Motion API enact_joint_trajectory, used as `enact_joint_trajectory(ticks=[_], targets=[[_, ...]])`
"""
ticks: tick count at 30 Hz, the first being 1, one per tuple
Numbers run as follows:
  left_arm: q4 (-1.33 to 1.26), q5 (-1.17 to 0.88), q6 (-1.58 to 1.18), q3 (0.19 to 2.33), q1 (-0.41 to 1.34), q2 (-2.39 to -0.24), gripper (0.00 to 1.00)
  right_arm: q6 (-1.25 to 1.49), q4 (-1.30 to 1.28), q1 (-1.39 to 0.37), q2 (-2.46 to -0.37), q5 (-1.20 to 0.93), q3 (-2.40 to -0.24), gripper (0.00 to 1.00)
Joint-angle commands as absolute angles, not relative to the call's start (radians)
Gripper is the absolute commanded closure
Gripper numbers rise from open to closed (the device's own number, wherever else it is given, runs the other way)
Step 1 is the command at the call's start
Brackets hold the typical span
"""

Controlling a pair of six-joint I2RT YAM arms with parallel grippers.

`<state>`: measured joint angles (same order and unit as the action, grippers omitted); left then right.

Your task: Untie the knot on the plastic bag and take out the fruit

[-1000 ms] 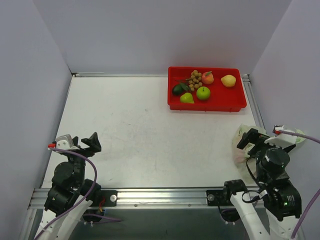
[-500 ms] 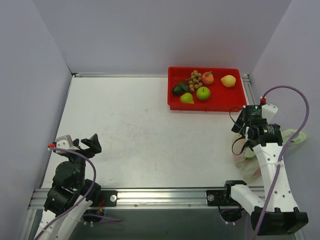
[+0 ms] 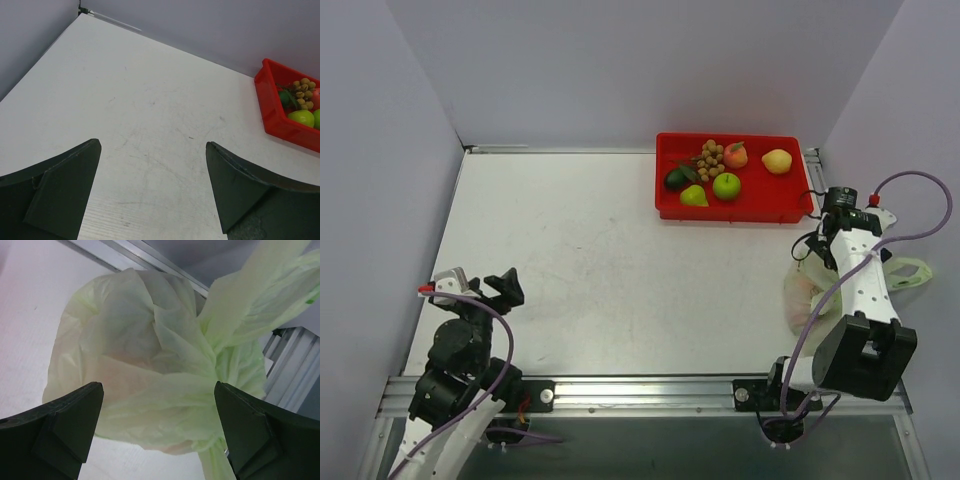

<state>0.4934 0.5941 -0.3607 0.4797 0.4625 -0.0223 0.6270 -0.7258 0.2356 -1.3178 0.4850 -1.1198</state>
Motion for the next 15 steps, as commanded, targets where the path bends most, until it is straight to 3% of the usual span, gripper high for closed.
enact_joint_trajectory(ticks=[1, 3, 5, 6, 8, 9, 11, 12, 15], targets=[[0.492, 0.583, -0.368, 0.520, 0.446, -0.052, 0.03, 0.696, -0.704, 0.265, -1.400, 0.503, -1.109, 0.00], [0.492, 0.575, -0.367, 0.522, 0.440, -0.067, 0.03, 0.709, -0.690, 0.265, -1.442, 0.499, -1.092, 0.00], [0.489, 0.555, -0.367, 0.523, 0.427, -0.077, 0.03, 0.710, -0.670, 0.265, -1.468, 0.477, -1.077, 0.07], [0.486, 0.546, -0.367, 0.523, 0.422, -0.086, 0.03, 0.710, -0.669, 0.265, -1.474, 0.463, -1.071, 0.23], [0.480, 0.526, -0.362, 0.522, 0.405, -0.095, 0.03, 0.709, -0.663, 0.253, -1.470, 0.448, -1.046, 0.41], [0.480, 0.520, -0.361, 0.522, 0.400, -0.101, 0.02, 0.706, -0.660, 0.247, -1.462, 0.451, -1.036, 0.60], [0.476, 0.503, -0.357, 0.522, 0.391, -0.104, 0.03, 0.687, -0.655, 0.224, -1.428, 0.457, -1.010, 0.76], [0.471, 0.499, -0.356, 0.520, 0.390, -0.107, 0.03, 0.678, -0.655, 0.191, -1.414, 0.457, -1.005, 0.89], [0.459, 0.485, -0.350, 0.517, 0.390, -0.112, 0.03, 0.650, -0.655, 0.102, -1.353, 0.465, -0.979, 1.00]])
